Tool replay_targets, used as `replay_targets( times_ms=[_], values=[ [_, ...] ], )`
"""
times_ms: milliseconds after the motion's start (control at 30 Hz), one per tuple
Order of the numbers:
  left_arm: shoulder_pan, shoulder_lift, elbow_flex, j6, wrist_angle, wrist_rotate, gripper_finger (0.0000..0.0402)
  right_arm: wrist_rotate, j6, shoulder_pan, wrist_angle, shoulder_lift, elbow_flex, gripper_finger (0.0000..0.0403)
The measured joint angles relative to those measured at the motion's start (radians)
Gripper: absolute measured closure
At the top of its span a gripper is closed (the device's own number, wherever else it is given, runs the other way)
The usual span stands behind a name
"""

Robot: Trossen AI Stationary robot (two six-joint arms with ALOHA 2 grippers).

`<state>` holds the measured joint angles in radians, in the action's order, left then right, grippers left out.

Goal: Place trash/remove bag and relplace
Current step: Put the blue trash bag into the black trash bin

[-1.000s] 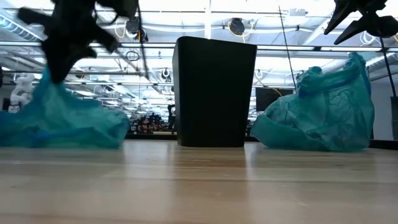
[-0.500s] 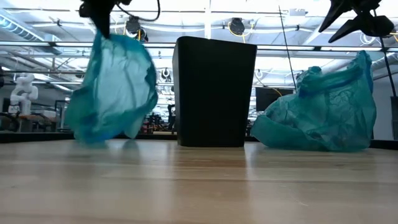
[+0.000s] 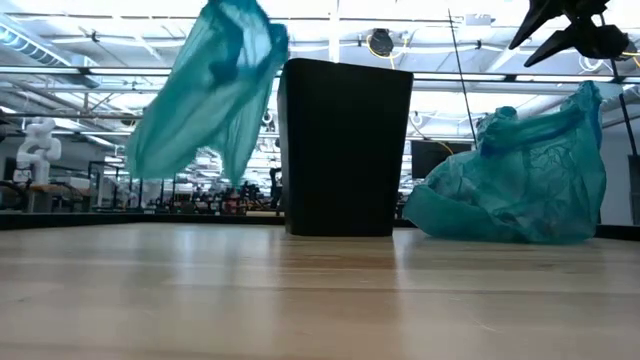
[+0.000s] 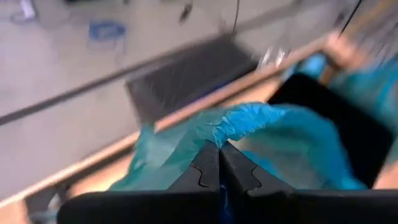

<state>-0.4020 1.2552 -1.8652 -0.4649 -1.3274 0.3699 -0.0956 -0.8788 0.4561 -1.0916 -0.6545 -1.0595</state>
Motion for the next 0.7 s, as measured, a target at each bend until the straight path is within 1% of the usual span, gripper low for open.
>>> replay_targets(
  times_ms=[100,233,467,600,700],
  values=[
    [-0.015,0.0,-0.043,0.02,0.129,-0.002,0.0401,0.0,0.001,0.0,0.018,-0.009,0.0,0.0227],
    [-0.025,0.009,-0.065,0.034,0.316,-0.07,0.0401,0.006,0.001,0.0,0.036,-0.04,0.0,0.0227],
    [-0.024,0.074,-0.077,0.022,0.593,-0.241,0.0401,0.024,0.031,-0.036,0.136,-0.126,0.059,0.0227],
    [-0.024,0.11,-0.077,-0.049,0.798,-0.358,0.0401,0.023,0.03,-0.069,0.238,-0.163,0.12,0.0227],
    [-0.024,0.128,-0.077,-0.085,0.938,-0.404,0.0402,0.022,0.024,-0.092,0.338,-0.18,0.159,0.0227]
  ],
)
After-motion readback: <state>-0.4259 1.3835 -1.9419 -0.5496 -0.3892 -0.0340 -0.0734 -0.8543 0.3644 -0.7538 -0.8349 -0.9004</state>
